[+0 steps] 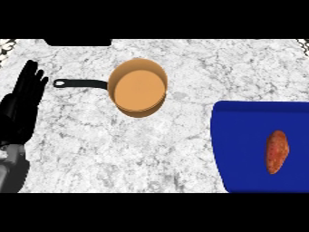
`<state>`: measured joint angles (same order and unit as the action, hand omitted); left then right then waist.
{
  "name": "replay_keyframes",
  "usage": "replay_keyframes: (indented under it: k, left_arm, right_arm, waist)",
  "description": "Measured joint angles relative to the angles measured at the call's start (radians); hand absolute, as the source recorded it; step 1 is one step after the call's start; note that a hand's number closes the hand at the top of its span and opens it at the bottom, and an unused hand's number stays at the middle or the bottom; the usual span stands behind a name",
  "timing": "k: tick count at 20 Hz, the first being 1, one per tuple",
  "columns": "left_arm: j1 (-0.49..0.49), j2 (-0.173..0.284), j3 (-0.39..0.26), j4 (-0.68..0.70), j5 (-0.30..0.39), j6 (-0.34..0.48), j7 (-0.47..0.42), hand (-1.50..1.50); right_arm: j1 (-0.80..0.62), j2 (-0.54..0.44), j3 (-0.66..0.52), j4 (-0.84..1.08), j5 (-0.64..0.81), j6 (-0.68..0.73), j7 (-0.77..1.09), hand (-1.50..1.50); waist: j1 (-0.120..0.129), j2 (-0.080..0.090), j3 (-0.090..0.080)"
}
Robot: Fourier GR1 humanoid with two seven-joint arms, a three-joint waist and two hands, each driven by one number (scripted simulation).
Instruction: Pick the sweet potato from the tray and place it in the pot
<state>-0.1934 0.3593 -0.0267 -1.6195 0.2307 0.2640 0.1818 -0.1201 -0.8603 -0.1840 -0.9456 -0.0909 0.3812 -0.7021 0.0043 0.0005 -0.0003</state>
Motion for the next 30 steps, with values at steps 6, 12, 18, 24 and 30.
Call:
replay_keyframes:
  k: [6, 12, 18, 24, 30]
  left_arm:
    - [-0.011, -0.009, 0.007, 0.024, -0.005, -0.003, -0.008, 0.00]
    - [-0.002, -0.011, 0.013, -0.013, -0.014, -0.002, 0.025, 0.00]
    - [-0.003, -0.032, 0.029, -0.016, -0.037, -0.019, 0.035, 0.00]
    - [0.000, -0.048, 0.054, -0.023, -0.057, -0.041, 0.048, 0.00]
    - [-0.009, -0.062, 0.082, -0.002, -0.068, -0.069, 0.040, 0.00]
  right_arm:
    - [-0.010, -0.051, 0.151, -0.151, 0.143, 0.033, 0.165, -1.50]
    - [-0.013, -0.046, 0.240, -0.305, 0.214, 0.084, 0.374, -1.50]
    - [0.028, 0.022, 0.230, -0.445, 0.235, 0.120, 0.531, -1.50]
    - [0.038, 0.088, 0.221, -0.470, 0.319, 0.139, 0.590, -1.50]
    - [0.048, 0.145, 0.219, -0.441, 0.442, 0.108, 0.602, -1.50]
  waist:
    - [-0.002, -0.001, -0.002]
    - [-0.003, -0.003, -0.001]
    - [-0.007, -0.002, -0.001]
    - [-0.005, -0.001, 0.000]
    - [-0.005, -0.001, 0.000]
